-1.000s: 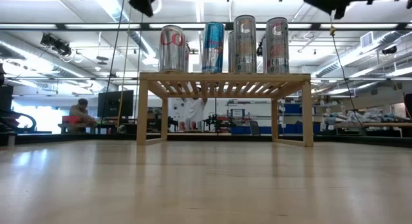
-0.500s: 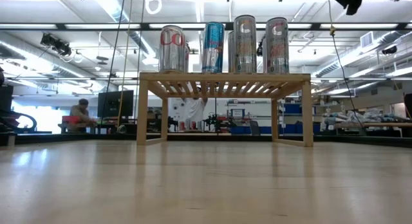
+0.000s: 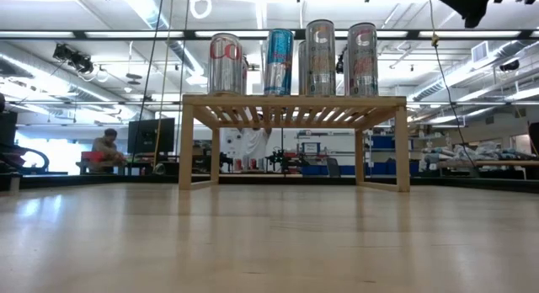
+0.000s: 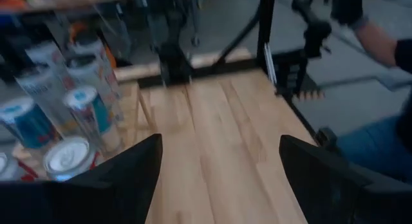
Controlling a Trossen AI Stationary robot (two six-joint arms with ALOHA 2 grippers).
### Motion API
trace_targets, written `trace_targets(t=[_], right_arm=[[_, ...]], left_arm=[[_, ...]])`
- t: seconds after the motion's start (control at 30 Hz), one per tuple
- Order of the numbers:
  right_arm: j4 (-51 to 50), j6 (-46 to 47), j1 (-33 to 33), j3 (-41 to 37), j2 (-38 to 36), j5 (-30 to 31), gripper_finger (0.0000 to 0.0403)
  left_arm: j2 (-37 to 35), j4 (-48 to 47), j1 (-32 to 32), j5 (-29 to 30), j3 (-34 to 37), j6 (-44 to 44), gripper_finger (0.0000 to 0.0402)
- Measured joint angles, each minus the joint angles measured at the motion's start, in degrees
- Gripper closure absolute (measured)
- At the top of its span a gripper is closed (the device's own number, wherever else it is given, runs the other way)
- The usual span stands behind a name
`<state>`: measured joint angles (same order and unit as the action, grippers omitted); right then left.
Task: Place canned beverage on shelf
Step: Return to Home Position
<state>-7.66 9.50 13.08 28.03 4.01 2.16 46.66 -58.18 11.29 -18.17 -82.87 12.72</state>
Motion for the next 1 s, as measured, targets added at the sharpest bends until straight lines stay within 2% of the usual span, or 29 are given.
trace_targets(t=[0.17, 0.3, 0.5, 0.77, 1.0], right_arm=[[-3.3, 2.2, 0.0, 0.0, 0.0, -1.5, 0.0070], [-1.7, 5.1, 0.0, -0.8, 0.0, -6.5, 0.0070], [0.6, 6.0, 0.0, -3.0, 0.0, -11.1, 0.0070], [7.5, 5.9, 0.0, -9.9, 0.0, -11.5, 0.0070], [19.4, 5.0, 0.0, -18.0, 0.0, -15.2, 0.0070]], left_arm=[[-9.7, 11.7, 0.0, 2.9, 13.9, -4.1, 0.0088], [-16.1, 18.8, 0.0, 3.7, 26.5, -9.4, 0.0088], [-21.9, 33.9, 0.0, 3.8, 41.2, -16.6, 0.0088], [-23.0, 47.7, -0.1, 5.6, 50.7, -17.8, 0.0088], [-23.1, 50.2, -4.4, 10.1, 54.6, -13.3, 0.0088]])
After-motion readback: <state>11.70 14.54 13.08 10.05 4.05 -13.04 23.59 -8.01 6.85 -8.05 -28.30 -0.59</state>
